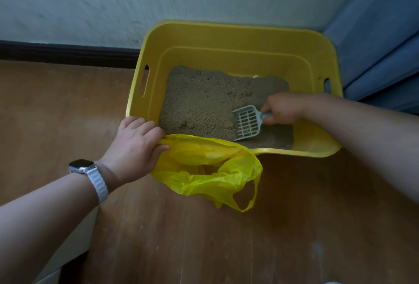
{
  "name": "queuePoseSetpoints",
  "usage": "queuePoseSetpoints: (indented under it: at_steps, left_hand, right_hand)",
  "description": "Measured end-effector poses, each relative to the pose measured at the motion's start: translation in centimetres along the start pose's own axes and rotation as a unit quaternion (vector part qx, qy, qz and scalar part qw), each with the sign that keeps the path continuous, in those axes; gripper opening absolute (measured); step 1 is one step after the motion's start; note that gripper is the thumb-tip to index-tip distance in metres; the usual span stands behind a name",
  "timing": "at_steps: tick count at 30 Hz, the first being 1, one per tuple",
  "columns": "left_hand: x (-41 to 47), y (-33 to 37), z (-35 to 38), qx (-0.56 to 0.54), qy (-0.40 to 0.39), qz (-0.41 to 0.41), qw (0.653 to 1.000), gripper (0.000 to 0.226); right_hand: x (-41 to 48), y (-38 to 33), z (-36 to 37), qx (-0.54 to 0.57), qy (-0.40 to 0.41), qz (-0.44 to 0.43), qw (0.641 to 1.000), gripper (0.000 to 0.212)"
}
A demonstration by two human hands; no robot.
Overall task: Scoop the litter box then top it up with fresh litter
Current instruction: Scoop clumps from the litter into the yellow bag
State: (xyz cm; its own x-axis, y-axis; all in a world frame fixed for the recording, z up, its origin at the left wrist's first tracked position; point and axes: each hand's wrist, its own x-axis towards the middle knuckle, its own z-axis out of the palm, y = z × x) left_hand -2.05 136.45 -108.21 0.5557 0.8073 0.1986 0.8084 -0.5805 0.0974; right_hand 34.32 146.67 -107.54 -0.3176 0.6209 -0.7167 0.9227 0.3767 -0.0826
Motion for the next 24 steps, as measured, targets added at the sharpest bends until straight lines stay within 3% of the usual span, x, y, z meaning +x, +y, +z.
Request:
queuePoseSetpoints:
  at_steps: [7, 24]
  left_hand:
    - [-0.1, -0.1, 0.4, 0.002, 0.026, 0.021, 0.999, 0.035]
    - [0.0, -0.2, 0.9, 0.009, 0.043, 0.057, 0.997, 0.038]
  right_hand:
    - [3.5, -3.9, 0.8, 0.053, 0.011, -0.057, 0.997, 0.026]
    - [6.2, -9.2, 2.3, 0.153, 0.046, -0.093, 0.983, 0.028]
